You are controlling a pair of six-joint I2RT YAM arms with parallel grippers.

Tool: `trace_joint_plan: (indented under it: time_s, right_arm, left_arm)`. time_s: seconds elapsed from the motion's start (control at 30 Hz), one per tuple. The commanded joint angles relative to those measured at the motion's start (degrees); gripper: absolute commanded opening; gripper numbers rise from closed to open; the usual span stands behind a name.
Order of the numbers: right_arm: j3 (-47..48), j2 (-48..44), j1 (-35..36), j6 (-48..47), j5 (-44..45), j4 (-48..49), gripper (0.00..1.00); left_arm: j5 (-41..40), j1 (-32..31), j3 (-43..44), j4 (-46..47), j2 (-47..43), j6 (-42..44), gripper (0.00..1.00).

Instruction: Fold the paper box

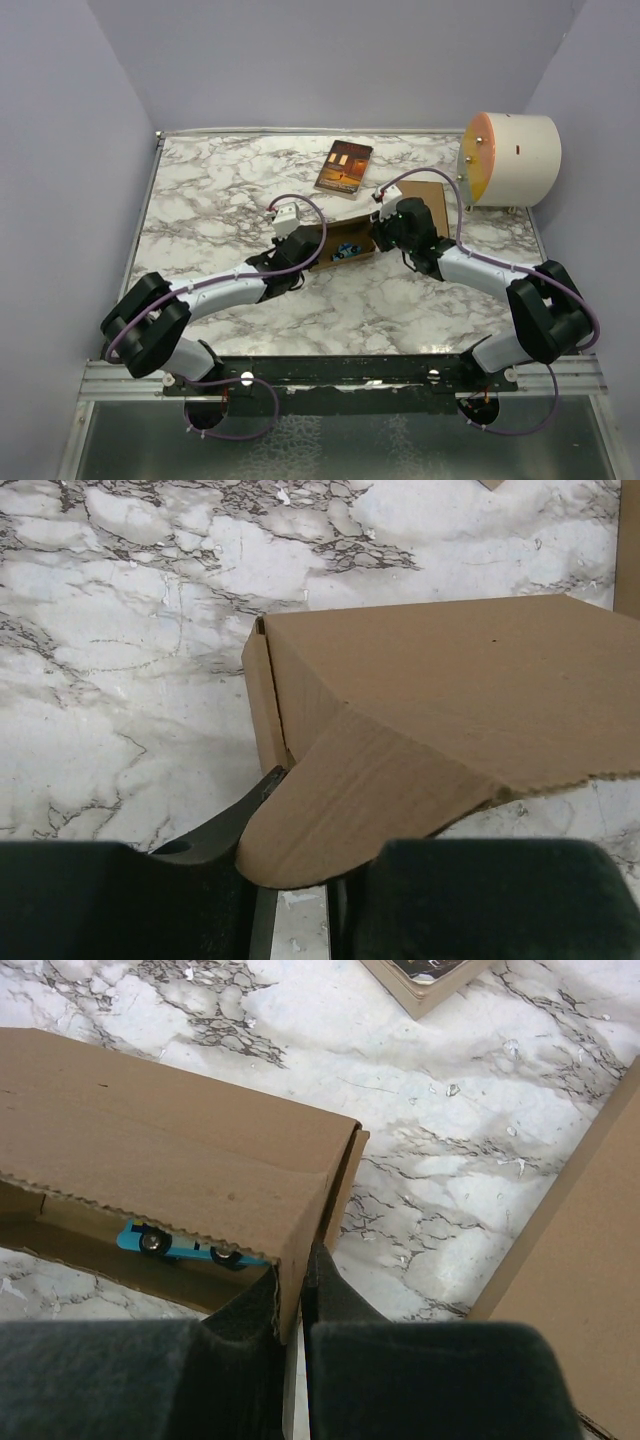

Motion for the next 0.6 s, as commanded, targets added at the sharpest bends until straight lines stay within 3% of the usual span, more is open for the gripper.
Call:
trace_joint_plan:
  time_s: [0.0,0.3,0.43,0.57]
  right_arm:
    - [-1.6,1.0,0.8,0.0,1.3,-4.2,0.02]
    - [-1.5,1.1,0.8,0.1,2.0,-3.8,0.02]
    - [-1.3,1.2,0.8,0.2,1.8,-3.9,0.02]
    - [-1.4,1.2,0.8,0.1,1.8,-3.9,0.02]
  left_arm:
    - [1.6,-0.2,-0.9,-1.2,-3.2,0.0,0.25]
    - [6.7,-0.2,-3.3,-3.5,-10.8,4.4,0.38]
    - [13.6,-0.2,-6.0,-3.7,-18.5,8.9,0.39]
    - [22.1,-0.2,-4.5,-6.3,-27.2,15.8,0.48]
